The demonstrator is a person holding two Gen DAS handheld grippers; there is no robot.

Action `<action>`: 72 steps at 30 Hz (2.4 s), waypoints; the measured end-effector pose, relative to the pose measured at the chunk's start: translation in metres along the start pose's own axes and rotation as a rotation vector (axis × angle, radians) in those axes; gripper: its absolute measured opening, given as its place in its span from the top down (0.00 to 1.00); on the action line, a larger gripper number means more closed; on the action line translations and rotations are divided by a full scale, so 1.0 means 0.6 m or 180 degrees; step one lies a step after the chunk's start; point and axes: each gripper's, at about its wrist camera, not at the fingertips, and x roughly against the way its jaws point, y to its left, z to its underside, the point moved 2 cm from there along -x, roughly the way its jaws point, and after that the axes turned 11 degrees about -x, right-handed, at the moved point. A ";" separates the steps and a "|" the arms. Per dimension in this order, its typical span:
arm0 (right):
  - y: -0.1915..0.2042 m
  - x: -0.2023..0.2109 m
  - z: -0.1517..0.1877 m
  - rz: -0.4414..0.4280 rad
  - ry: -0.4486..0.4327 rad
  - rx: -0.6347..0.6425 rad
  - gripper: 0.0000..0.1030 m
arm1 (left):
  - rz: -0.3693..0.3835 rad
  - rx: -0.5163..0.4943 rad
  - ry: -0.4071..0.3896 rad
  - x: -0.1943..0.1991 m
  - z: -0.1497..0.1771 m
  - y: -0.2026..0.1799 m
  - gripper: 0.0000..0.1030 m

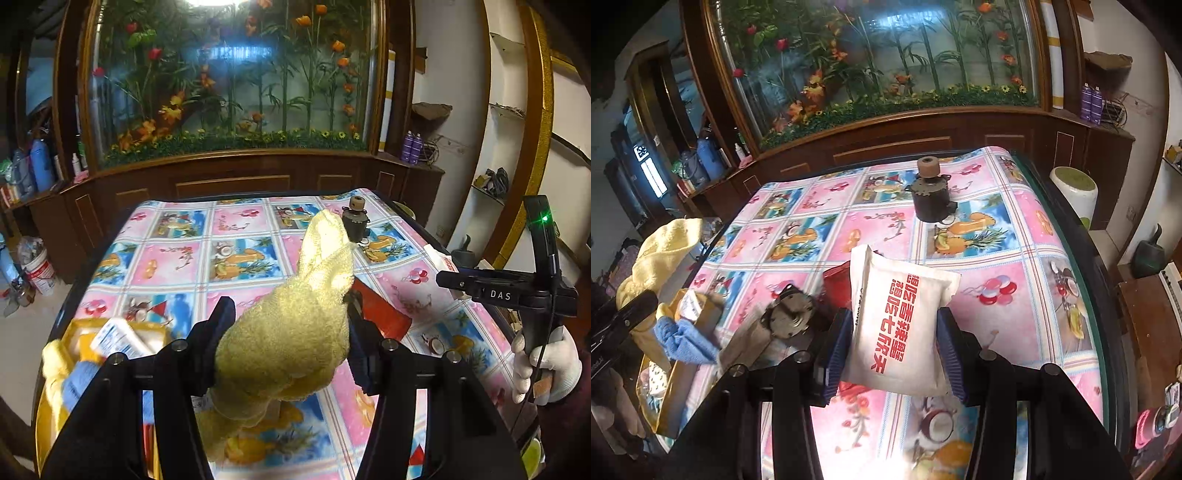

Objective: Organize soft objects

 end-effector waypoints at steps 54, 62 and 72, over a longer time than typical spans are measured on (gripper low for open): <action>0.579 -0.163 0.307 -0.1125 0.1410 0.1418 0.50 | -0.1278 0.1302 0.0578 0.106 0.351 0.283 0.32; 0.595 -0.203 0.300 -0.1062 0.1463 0.1372 0.48 | -0.1574 0.1207 0.0593 0.118 0.336 0.282 0.21; 0.603 -0.185 0.305 -0.1031 0.1349 0.1505 0.45 | -0.1638 0.1192 0.0625 0.129 0.330 0.280 0.21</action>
